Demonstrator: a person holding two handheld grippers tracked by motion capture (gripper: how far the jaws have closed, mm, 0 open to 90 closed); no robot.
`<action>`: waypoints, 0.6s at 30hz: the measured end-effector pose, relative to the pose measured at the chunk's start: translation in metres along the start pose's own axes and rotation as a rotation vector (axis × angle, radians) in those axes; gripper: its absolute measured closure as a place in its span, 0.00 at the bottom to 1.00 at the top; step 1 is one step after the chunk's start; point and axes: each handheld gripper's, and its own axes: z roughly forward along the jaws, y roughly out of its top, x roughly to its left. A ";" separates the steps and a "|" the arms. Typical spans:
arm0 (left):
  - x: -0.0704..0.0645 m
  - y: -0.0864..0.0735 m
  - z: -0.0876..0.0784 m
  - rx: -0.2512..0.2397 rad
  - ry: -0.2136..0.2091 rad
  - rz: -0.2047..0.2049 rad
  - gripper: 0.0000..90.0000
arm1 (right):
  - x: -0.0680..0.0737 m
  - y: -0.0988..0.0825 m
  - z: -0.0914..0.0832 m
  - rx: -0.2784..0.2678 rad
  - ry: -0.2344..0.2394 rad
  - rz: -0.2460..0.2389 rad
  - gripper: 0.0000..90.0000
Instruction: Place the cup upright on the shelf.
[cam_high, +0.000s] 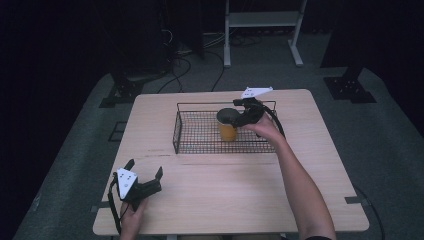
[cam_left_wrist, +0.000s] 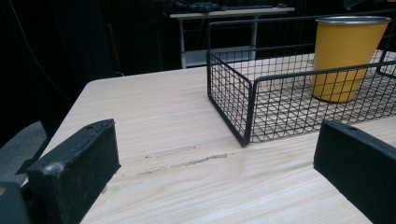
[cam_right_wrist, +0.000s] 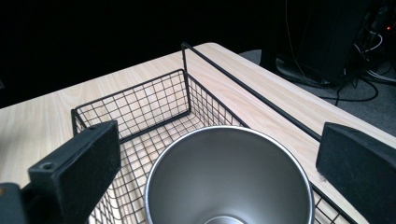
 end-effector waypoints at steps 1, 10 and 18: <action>0.000 0.000 0.000 -0.001 -0.001 0.001 0.00 | 0.001 0.000 -0.001 0.001 -0.001 -0.002 0.00; -0.001 0.000 0.000 -0.001 0.001 0.002 0.00 | 0.006 0.004 -0.013 -0.007 0.016 -0.009 0.00; -0.001 0.000 0.000 0.000 0.001 0.004 0.00 | 0.010 0.004 -0.025 -0.017 0.016 -0.017 0.00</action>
